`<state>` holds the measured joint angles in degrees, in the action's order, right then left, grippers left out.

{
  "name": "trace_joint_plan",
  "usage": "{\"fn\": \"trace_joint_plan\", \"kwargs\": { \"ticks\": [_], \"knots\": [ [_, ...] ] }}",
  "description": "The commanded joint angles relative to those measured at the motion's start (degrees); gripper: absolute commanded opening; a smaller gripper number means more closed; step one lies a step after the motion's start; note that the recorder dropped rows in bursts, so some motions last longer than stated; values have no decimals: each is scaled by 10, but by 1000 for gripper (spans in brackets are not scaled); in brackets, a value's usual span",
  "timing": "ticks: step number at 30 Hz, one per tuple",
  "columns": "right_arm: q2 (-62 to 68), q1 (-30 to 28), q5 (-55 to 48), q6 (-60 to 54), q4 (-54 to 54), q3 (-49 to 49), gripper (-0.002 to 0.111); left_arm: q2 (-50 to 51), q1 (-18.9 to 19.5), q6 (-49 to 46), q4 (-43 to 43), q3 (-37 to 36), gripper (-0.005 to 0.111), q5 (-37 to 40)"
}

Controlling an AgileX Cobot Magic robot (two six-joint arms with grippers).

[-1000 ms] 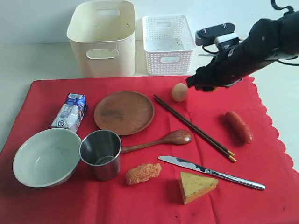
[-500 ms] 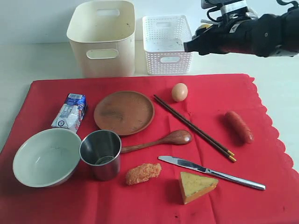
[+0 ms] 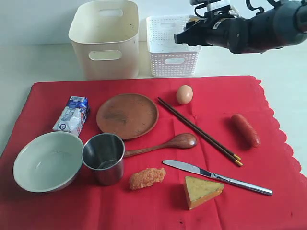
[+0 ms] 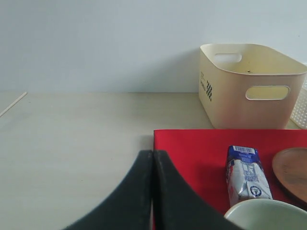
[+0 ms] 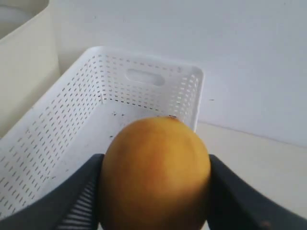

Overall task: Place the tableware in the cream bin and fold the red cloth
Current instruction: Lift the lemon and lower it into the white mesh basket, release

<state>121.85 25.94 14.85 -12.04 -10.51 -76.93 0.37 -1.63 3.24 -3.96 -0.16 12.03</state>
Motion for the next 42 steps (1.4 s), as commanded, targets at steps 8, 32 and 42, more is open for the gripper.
{"fn": "trace_joint_plan", "kwargs": {
  "ticks": [8, 32, 42],
  "knots": [
    [64, 20, -57, 1, 2, -98, 0, -4, -2, 0, 1, 2, 1, -2],
    [93, 27, -64, -15, 2, -120, 46, -4, -2, 0, 1, 2, 1, -2],
    [93, 27, -64, -15, 2, -120, 71, -4, -2, 0, 1, 2, 1, -2]
  ]
}}
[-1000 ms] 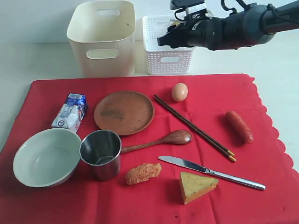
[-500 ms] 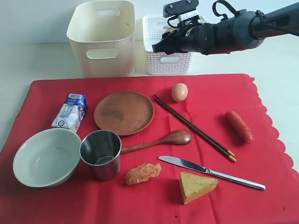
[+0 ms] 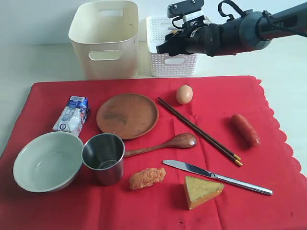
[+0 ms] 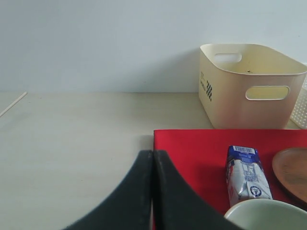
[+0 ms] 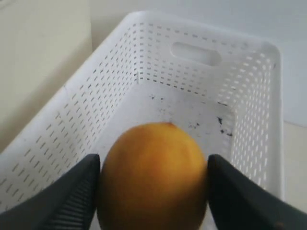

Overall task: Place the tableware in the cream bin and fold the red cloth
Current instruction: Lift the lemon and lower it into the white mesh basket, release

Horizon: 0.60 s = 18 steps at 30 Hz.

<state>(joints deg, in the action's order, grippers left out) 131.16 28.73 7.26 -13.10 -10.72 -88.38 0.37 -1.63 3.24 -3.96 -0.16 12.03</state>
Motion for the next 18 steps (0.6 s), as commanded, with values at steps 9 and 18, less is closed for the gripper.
{"fn": "trace_joint_plan", "kwargs": {
  "ticks": [9, 18],
  "knots": [
    [-4, -1, 14, -4, 4, -6, 76, -4, -2, 0, 1, 2, 1, -2],
    [-82, -1, -83, -4, 2, -6, 76, -4, -2, 0, 1, 2, 1, -2]
  ]
}}
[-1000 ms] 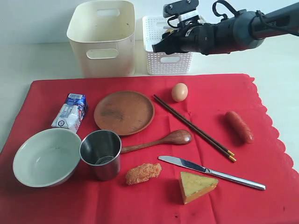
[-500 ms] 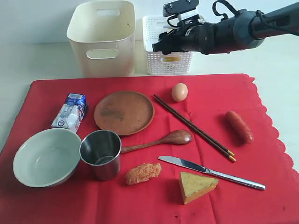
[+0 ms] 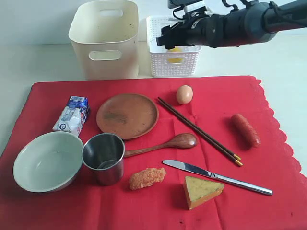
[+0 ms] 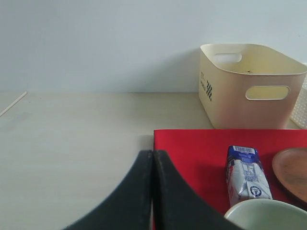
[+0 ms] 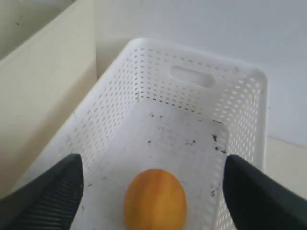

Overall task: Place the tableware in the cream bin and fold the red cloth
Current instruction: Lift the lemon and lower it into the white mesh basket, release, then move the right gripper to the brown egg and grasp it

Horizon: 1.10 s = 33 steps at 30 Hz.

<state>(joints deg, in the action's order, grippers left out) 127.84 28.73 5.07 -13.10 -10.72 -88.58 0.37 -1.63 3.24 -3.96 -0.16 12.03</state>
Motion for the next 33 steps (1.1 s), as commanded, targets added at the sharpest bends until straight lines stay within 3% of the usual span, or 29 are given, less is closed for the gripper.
{"fn": "trace_joint_plan", "kwargs": {
  "ticks": [1, 15, 22, 27, 33],
  "knots": [
    [-59, -1, -81, -4, 4, -4, 76, -4, -2, 0, 1, 2, 1, -2],
    [-191, -1, -390, -8, 28, -4, 75, -4, -2, 0, 1, 2, 1, -2],
    [-210, -1, -478, -3, 15, -3, 75, -4, -2, 0, 1, 2, 1, -2],
    [-215, -1, -458, -4, 3, 50, 75, -4, -2, 0, 1, 2, 1, -2],
    [-215, 1, -354, -15, -19, 146, 75, -4, -2, 0, 1, 2, 1, -2]
  ]
}}
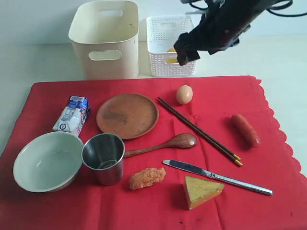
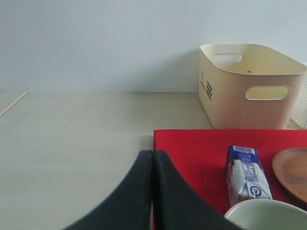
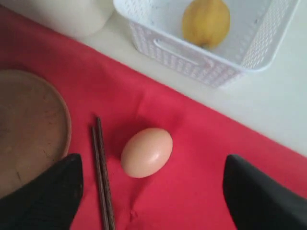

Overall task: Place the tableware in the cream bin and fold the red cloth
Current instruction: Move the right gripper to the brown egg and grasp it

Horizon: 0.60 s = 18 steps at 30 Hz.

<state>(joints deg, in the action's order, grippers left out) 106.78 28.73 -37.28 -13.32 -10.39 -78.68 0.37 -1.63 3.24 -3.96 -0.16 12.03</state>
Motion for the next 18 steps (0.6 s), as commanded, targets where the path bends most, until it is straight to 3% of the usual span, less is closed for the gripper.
{"fn": "trace_joint_plan", "kwargs": {
  "ticks": [1, 18],
  "knots": [
    [-3, 3, 85, -25, -28, 60, 75, -4, -2, 0, 1, 2, 1, -2],
    [99, 26, 192, -52, -75, 86, 75, -4, -2, 0, 1, 2, 1, -2]
  ]
}}
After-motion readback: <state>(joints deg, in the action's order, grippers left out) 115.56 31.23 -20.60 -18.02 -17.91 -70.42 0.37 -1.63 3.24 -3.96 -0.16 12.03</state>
